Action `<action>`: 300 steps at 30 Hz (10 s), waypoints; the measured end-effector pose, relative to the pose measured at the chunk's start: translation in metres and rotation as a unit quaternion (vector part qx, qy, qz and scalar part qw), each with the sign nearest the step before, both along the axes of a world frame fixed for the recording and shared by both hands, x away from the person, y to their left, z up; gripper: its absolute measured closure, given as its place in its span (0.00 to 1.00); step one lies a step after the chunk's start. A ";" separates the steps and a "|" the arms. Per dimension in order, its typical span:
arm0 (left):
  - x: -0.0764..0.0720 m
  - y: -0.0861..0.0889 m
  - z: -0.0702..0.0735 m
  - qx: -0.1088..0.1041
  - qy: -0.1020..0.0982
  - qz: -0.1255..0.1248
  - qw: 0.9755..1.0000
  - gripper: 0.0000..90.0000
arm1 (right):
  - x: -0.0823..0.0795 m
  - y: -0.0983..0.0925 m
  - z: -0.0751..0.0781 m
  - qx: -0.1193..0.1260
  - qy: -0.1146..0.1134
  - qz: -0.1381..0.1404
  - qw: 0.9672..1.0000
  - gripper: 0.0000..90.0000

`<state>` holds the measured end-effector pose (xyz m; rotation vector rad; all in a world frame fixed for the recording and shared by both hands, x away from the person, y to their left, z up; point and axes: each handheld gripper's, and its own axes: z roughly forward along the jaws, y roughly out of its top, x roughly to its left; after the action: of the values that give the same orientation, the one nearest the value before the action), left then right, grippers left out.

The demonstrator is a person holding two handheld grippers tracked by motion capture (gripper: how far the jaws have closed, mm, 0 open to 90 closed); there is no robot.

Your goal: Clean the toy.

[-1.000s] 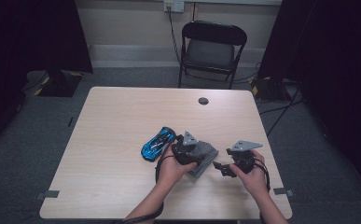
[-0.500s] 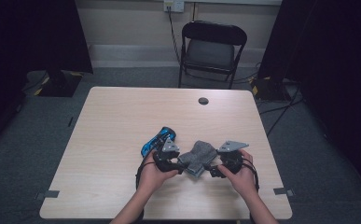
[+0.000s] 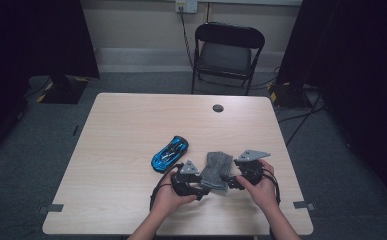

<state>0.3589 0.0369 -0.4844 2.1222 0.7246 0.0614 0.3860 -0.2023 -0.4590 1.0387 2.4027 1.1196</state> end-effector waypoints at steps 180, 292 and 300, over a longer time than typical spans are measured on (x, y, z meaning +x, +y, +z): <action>0.065 0.053 0.050 0.033 -0.053 0.028 0.998 0.28 | 0.031 0.064 0.039 0.005 0.036 0.081 0.996 0.86; 0.079 0.050 0.054 0.050 -0.049 0.055 0.996 0.28 | 0.003 0.041 0.028 0.032 0.026 0.139 0.990 0.89; 0.084 0.059 0.058 0.050 -0.055 0.071 0.995 0.28 | -0.005 0.027 0.020 0.038 0.039 0.132 0.990 0.89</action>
<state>0.4426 0.0955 -0.4264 2.1404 0.8192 0.2948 0.3814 -0.1755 -0.4391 0.8176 2.6375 1.2874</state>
